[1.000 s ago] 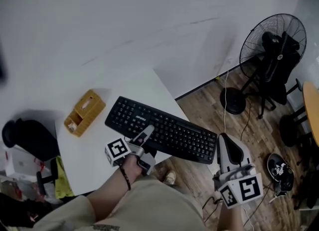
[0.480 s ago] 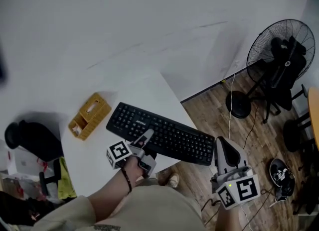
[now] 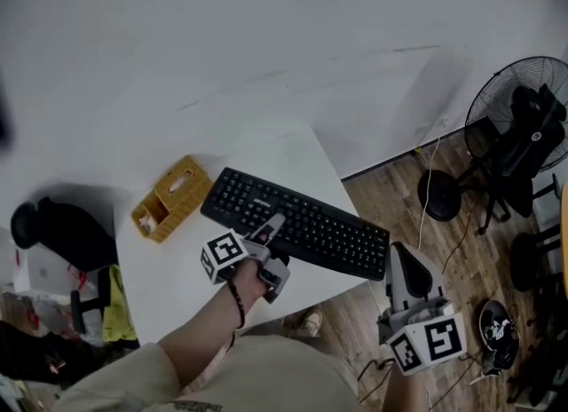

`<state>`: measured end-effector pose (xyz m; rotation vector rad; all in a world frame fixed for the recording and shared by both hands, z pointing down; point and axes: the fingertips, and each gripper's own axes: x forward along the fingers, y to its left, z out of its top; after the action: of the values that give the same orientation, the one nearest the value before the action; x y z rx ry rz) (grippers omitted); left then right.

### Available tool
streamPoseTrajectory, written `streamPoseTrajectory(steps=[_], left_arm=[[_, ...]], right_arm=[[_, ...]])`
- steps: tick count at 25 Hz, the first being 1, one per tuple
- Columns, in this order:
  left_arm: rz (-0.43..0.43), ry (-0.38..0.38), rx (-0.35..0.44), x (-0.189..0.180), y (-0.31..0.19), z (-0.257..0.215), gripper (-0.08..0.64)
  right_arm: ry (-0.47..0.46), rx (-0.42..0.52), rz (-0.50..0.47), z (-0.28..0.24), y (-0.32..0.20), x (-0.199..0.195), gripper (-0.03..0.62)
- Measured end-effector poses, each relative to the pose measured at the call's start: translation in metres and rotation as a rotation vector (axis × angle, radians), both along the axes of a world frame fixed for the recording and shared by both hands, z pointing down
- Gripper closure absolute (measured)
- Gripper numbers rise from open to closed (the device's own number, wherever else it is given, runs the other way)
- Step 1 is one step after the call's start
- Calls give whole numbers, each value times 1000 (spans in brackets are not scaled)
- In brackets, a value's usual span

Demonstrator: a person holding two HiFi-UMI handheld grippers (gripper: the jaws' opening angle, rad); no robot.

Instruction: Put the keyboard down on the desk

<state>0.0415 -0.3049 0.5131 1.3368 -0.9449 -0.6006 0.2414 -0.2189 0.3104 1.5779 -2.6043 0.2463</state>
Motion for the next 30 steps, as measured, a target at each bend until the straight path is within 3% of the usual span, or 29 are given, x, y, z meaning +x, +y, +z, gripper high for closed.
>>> streamPoseTrajectory(steps=[6,14,19,26,30], left_arm=[[-15,-9,-1,-3,-34,13,472],[-36,1,-53,-15,-73,60,472],[-63,12,-122,-23,-83,101,472],[-59,-23,-189,-44,-93,152,472],[-59,3,-207,-49,-99,170,472]], right_arm=[[94,32,-25,-4,-22,-15,568],[87,-47,-48,28,-53,-29,568],[161,-79,-78,52,-72,-35,568],[147,-151,-86,85,-95,-43,568],[96,-167,-86,95,-103,-50,568]])
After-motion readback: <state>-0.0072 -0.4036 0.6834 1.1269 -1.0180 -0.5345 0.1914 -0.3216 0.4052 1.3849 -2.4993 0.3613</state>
